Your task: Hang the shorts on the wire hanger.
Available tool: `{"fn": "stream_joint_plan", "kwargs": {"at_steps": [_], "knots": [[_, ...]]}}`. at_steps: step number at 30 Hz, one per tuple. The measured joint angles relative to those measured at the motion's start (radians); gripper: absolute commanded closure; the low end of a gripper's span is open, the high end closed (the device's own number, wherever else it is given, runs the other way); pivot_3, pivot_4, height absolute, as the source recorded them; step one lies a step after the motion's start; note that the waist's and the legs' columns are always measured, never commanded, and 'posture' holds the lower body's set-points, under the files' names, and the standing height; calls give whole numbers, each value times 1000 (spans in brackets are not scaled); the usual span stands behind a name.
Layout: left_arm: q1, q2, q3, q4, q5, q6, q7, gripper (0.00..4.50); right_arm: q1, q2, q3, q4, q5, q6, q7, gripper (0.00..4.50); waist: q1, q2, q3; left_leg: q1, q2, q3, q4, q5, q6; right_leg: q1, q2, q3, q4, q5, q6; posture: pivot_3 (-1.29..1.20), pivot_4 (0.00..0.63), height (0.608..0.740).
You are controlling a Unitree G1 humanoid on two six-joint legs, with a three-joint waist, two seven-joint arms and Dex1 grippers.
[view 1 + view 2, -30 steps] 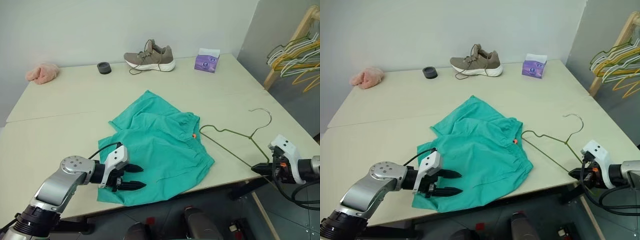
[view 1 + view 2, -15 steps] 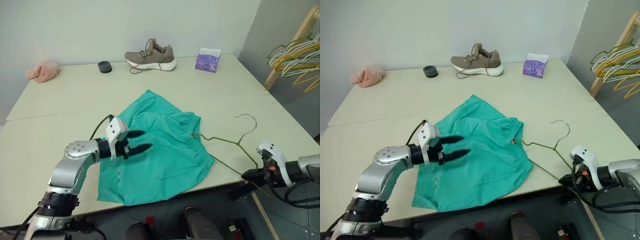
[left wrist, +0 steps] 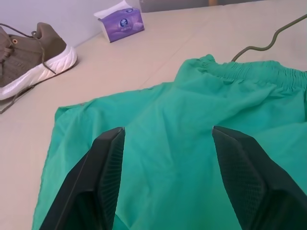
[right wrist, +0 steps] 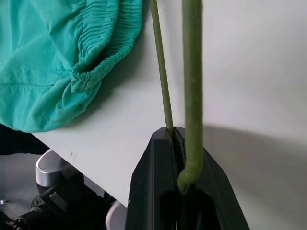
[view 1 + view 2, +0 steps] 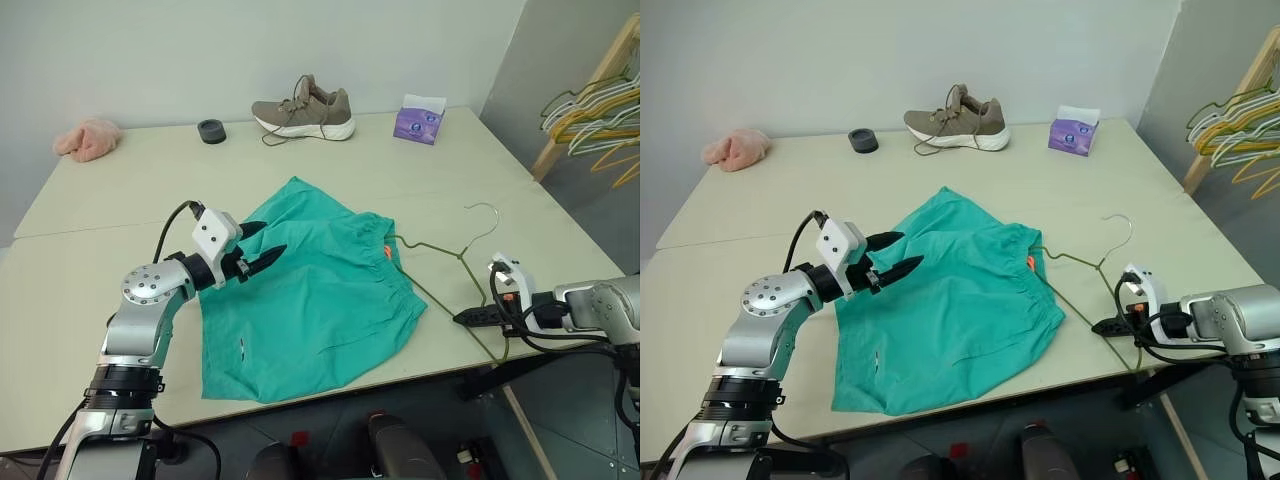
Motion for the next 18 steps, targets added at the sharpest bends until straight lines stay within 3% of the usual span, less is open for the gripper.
{"fn": "stream_joint_plan", "kwargs": {"at_steps": [8,18], "knots": [[170,-4,-187,-232,-114,211,-160,1450,-100,102,-5,78,6,56,-46,4500,4,0,0,-1,1,0,0,0,0,-1,1,-1,1,-1,2,-163,105,740],[158,38,-339,-193,-83,283,-293,1450,-80,88,6,41,27,73,-54,4500,21,1,0,0,0,0,0,0,0,-1,1,0,1,-2,3,-182,112,740]]}}
